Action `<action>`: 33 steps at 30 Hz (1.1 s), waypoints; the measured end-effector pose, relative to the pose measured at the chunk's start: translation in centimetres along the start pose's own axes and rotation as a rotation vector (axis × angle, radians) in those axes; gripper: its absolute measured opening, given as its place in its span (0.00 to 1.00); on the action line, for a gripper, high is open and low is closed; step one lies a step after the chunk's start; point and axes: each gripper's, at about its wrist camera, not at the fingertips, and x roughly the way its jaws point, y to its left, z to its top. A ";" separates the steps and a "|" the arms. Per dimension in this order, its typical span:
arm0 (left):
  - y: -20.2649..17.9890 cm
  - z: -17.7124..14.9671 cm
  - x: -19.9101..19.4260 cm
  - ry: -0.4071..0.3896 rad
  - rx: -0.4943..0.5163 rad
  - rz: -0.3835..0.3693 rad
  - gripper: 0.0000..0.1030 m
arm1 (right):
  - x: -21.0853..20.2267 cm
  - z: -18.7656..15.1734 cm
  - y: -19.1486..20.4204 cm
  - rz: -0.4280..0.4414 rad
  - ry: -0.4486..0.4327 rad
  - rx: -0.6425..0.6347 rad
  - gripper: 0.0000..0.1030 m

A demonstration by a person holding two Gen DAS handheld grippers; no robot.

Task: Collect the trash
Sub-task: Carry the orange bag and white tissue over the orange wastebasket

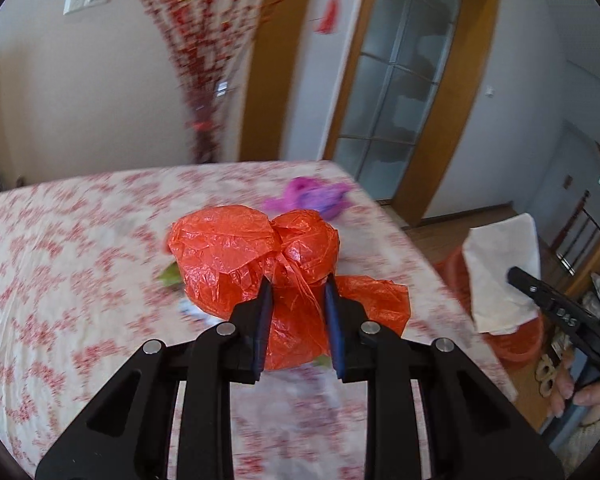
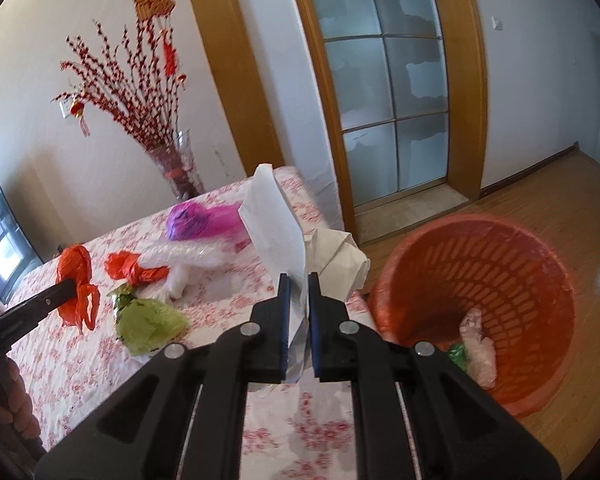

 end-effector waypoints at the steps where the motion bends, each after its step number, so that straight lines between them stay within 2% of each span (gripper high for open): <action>1: -0.7 0.1 0.0 -0.003 0.009 -0.013 0.24 | -0.3 0.1 -0.5 -0.005 -0.007 0.006 0.10; 11: -8.3 1.2 1.9 0.004 0.083 -0.148 0.24 | -2.0 0.7 -5.0 -0.059 -0.059 0.058 0.10; 18: -13.0 1.2 4.9 0.040 0.117 -0.229 0.24 | -3.2 1.1 -8.7 -0.100 -0.093 0.107 0.10; 33: -20.8 0.0 9.7 0.120 0.183 -0.333 0.24 | -3.5 1.3 -16.3 -0.172 -0.119 0.205 0.10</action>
